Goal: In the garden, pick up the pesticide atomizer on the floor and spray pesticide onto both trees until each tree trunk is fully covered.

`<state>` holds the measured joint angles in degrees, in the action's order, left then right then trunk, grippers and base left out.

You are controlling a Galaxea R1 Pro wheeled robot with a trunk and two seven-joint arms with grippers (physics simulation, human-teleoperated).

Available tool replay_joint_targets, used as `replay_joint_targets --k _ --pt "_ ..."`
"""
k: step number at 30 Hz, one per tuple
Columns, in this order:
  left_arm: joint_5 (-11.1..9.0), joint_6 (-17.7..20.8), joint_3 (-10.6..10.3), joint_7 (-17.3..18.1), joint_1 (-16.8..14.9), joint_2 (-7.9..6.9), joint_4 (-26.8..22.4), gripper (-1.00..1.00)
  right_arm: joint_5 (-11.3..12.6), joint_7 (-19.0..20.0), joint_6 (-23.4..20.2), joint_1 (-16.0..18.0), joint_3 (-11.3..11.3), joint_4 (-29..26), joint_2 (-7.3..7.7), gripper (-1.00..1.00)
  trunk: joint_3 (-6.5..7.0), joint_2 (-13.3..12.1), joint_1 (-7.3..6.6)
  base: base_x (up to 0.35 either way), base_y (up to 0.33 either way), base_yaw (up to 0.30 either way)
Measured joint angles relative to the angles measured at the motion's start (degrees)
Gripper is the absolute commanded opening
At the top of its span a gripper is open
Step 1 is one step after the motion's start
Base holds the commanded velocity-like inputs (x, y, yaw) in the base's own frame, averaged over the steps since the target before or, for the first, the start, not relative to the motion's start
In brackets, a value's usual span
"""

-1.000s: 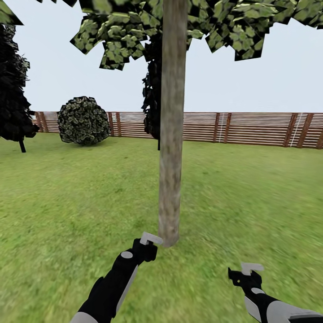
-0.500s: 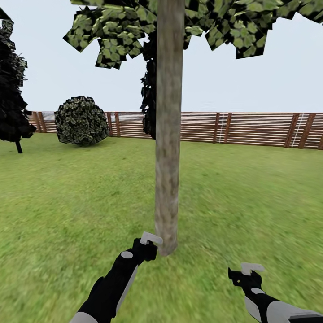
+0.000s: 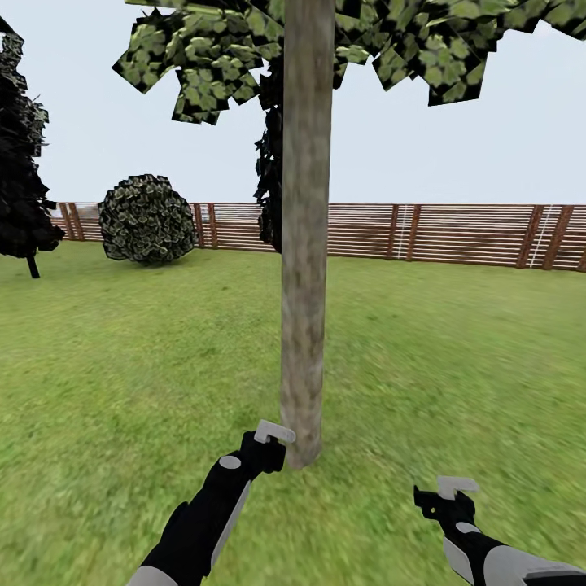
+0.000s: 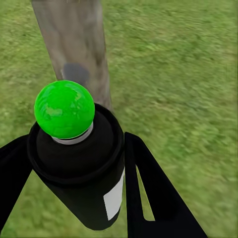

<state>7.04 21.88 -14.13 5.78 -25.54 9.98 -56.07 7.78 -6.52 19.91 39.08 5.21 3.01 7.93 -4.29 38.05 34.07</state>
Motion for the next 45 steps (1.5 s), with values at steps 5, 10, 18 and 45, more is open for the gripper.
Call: replay_joint_targets --k 5,10,18,45 --pt "0.00 0.00 0.00 0.07 0.00 0.00 0.00 -1.00 0.00 0.00 0.00 0.00 0.00 0.00 0.00 1.00 0.00 0.00 -0.01 0.312 0.000 0.000" --pt "0.00 0.00 0.05 0.07 0.00 0.00 0.00 -1.00 0.00 0.00 0.00 0.00 0.00 0.00 0.00 1.00 0.00 -0.01 0.02 0.137 0.000 0.000" --pt "0.00 0.00 0.02 0.08 0.00 0.00 0.00 -1.00 0.00 0.00 0.00 0.00 0.00 0.00 0.00 1.00 0.00 0.00 0.00 0.103 0.000 0.000" --pt "0.00 -0.09 0.06 0.08 0.00 0.00 0.00 -1.00 0.00 0.06 0.01 0.00 0.00 0.00 0.02 1.00 0.00 -0.01 0.01 0.105 -0.018 0.000"
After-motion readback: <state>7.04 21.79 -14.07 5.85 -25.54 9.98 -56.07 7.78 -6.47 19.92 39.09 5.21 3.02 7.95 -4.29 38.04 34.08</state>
